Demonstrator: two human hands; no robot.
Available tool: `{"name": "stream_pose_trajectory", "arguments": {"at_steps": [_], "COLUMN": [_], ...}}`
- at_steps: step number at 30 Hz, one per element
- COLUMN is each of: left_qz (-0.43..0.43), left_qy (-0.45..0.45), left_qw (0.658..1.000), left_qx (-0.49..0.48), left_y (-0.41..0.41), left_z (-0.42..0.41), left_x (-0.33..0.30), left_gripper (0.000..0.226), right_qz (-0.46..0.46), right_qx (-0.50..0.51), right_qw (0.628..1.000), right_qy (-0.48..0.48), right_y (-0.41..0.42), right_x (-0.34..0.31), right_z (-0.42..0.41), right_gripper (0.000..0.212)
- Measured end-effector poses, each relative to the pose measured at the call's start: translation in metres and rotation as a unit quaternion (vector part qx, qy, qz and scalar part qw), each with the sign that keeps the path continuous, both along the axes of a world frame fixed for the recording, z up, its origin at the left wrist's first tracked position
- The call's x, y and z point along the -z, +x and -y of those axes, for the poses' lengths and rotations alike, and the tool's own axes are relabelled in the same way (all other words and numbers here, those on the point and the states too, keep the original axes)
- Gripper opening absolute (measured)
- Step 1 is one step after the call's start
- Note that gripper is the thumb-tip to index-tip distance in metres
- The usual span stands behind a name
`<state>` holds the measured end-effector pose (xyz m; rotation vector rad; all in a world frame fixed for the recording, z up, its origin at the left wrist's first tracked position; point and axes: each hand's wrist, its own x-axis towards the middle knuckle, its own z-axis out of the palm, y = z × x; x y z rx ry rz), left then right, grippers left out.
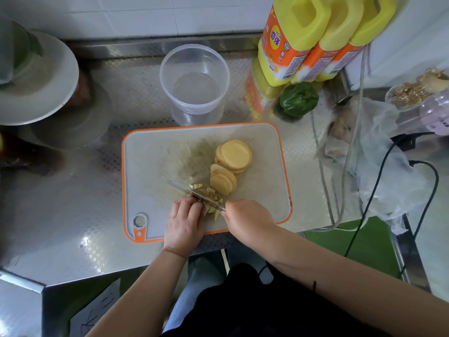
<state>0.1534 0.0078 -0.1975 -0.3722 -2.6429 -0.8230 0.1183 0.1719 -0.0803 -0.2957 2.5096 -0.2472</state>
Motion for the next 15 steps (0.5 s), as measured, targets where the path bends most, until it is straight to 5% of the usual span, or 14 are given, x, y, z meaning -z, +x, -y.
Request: {"name": "stream_pose_trajectory", "arguments": {"at_steps": [15], "left_qz": [0.024], "left_qy": [0.002], "left_qw": [1.0], "left_qx": [-0.003], "left_y": [-0.003], "left_z": [-0.001], "left_x": [0.0], "left_gripper": [0.028], "right_qz": [0.04], "right_qx": [0.034], "right_qw": [0.998], "right_qy": [0.02], "right_y": [0.0], "right_x": [0.014], "right_z": [0.008], "right_gripper": [0.018]}}
